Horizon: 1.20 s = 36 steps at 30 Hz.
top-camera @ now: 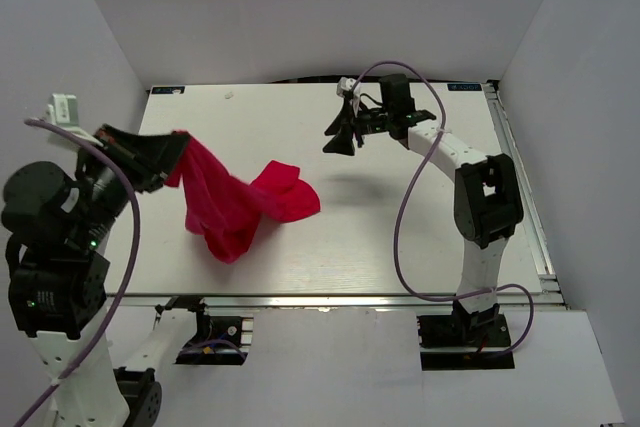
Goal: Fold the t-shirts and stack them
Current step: Flatten out the tshirt
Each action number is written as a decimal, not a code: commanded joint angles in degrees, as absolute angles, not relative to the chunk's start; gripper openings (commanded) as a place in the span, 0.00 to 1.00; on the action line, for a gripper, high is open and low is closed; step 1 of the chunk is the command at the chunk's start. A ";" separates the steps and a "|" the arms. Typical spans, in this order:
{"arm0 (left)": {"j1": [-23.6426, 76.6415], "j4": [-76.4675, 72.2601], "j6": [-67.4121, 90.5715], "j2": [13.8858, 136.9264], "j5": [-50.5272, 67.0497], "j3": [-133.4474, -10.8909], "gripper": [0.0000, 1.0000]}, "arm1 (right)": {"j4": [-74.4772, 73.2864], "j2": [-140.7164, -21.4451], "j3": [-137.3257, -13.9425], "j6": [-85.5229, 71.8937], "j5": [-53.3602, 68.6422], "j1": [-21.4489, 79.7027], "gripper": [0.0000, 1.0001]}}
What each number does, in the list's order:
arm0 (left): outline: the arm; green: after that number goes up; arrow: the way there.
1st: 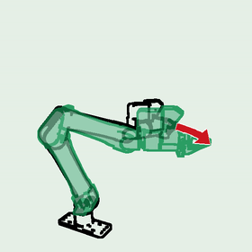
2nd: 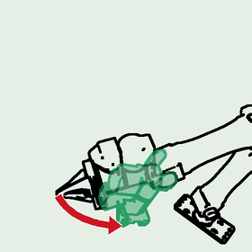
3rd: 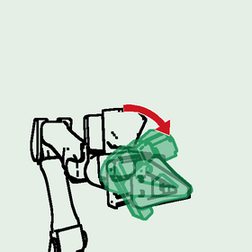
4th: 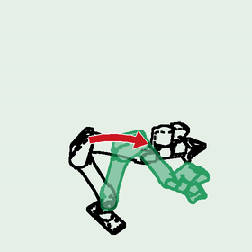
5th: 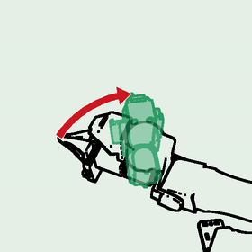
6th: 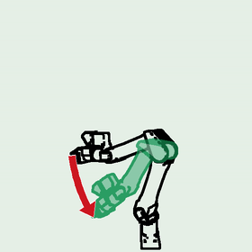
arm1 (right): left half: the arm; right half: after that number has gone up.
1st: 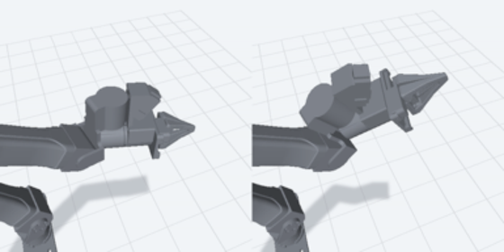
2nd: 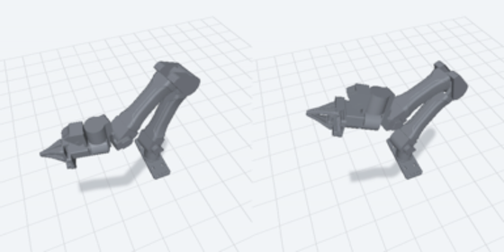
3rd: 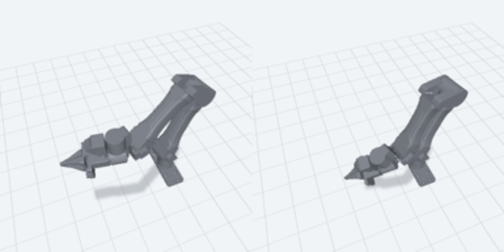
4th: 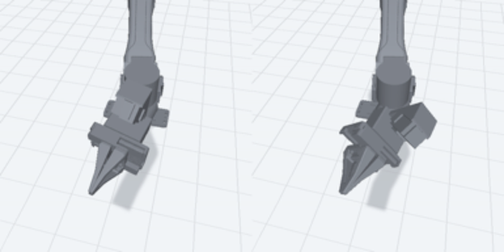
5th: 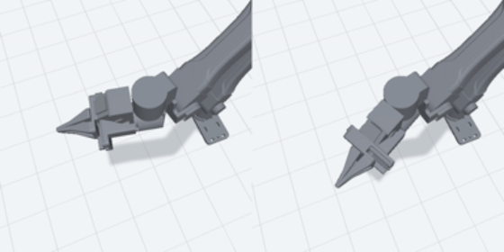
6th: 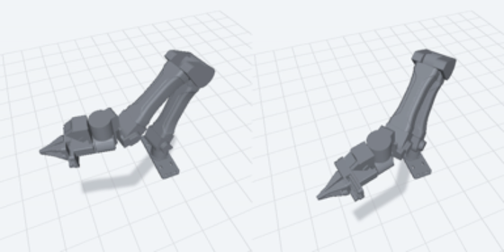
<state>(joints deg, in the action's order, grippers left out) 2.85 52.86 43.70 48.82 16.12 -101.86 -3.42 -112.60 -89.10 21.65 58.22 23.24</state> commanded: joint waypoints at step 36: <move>2.81 71.54 59.94 38.05 8.70 -81.56 0.00 | -19.87 -126.47 -96.77 24.88 37.36 36.65 0.59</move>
<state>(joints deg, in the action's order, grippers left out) 2.85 72.05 60.03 36.95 9.34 -81.03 -22.28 -125.56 -95.04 27.73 41.71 36.40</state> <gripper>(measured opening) 0.022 0.595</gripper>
